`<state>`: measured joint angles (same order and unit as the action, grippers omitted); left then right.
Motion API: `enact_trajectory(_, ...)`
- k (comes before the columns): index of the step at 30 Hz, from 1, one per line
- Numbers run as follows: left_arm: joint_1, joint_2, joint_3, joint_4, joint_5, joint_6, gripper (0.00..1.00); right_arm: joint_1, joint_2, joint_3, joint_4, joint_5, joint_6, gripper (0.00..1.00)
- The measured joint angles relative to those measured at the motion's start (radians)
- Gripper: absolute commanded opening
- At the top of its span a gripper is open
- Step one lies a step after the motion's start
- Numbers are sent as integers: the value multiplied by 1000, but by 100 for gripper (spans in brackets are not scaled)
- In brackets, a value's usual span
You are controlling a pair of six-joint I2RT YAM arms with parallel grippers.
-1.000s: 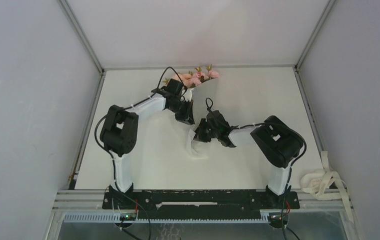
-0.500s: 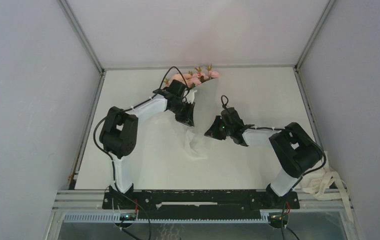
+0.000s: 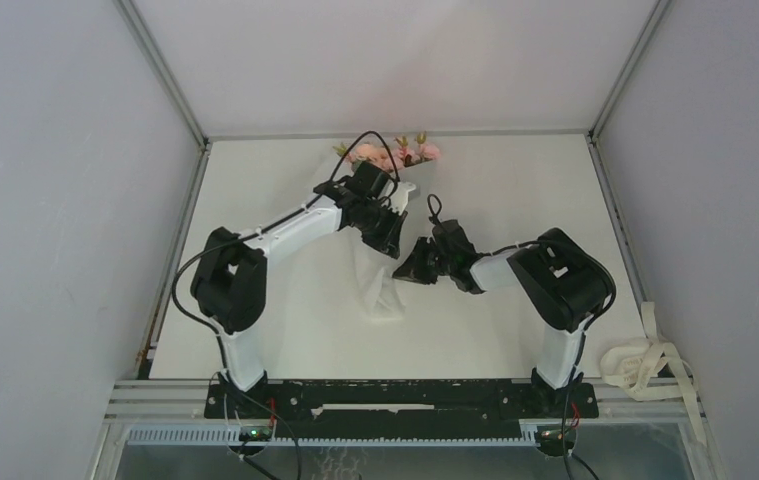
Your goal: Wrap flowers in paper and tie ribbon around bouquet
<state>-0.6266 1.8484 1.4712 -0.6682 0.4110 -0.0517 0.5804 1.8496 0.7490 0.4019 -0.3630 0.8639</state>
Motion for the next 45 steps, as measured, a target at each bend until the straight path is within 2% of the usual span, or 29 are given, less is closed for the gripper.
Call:
enact_trajectory(7, -6, 104, 1, 1, -58, 37, 0, 9, -25, -63, 50, -9, 47, 13)
enact_trajectory(15, -31, 170, 1, 5, -148, 114, 0, -21, -149, -192, 59, 5, 112, 14)
enact_trajectory(23, -45, 170, 1, 7, -191, 150, 0, -146, -253, -177, 36, 6, 91, 19)
enact_trajectory(27, -45, 170, 1, 8, -194, 158, 0, -210, -186, -51, 12, -36, 35, 23)
enact_trajectory(33, -52, 169, 1, 9, -217, 177, 0, -308, -93, 153, -58, -122, -82, 37)
enact_trajectory(37, -60, 169, 1, 11, -235, 194, 0, -341, -34, 381, -172, -158, -232, 61)
enact_trajectory(38, -62, 169, 1, 11, -238, 198, 0, -343, -24, 426, -193, -167, -262, 65)
enact_trajectory(42, -71, 169, 1, 11, -255, 218, 0, -306, 43, 674, -365, -185, -431, 67)
enact_trajectory(45, -75, 169, 1, 11, -262, 228, 0, -228, 110, 885, -524, -148, -584, 67)
